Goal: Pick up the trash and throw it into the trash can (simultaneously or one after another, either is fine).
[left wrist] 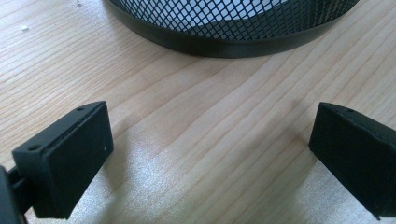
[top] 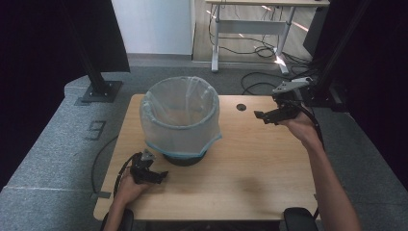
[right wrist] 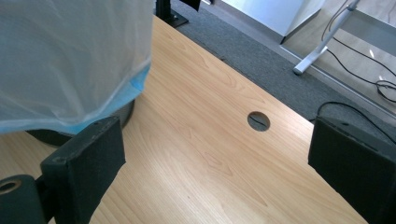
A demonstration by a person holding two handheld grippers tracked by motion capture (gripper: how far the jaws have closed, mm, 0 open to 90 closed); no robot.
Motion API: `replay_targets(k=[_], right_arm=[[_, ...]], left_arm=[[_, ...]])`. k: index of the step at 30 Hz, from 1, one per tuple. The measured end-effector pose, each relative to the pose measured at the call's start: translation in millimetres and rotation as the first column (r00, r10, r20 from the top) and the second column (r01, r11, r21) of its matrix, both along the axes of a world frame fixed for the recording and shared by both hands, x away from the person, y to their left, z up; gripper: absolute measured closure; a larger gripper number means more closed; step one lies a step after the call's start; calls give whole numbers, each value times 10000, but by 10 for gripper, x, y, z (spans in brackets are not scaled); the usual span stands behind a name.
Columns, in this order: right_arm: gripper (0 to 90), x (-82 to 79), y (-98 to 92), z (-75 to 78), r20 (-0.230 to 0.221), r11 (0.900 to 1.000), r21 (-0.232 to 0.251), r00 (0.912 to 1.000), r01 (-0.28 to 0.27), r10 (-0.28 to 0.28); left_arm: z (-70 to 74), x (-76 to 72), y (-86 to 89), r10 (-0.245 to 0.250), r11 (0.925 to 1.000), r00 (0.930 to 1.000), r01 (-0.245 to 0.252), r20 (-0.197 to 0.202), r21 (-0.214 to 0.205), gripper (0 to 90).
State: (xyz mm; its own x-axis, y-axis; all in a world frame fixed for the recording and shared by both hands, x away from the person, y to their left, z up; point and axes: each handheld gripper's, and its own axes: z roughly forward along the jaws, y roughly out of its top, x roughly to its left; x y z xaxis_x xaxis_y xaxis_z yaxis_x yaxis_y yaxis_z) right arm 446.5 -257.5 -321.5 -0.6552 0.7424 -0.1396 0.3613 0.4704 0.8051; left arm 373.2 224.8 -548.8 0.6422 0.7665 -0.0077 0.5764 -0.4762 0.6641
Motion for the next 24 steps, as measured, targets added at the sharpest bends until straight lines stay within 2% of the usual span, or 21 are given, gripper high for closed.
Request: replay_targets(k=[10,18,24], right_arm=[[37,-60,-177,-229,5,9993,-120,9994,352,-352],[38,-104,-290,-474,-83,9982,-41,9982,601,-601],[38,-150,-361,-701,-145,9970,-197,9970,754,-757]], left_arm=[[0,0,0,3,10000,10000,-3,-1,10,0],[0,0,0,1,10000,10000,-1,-3,6,0],[0,0,0,5,10000,10000,-5,2,10,0]])
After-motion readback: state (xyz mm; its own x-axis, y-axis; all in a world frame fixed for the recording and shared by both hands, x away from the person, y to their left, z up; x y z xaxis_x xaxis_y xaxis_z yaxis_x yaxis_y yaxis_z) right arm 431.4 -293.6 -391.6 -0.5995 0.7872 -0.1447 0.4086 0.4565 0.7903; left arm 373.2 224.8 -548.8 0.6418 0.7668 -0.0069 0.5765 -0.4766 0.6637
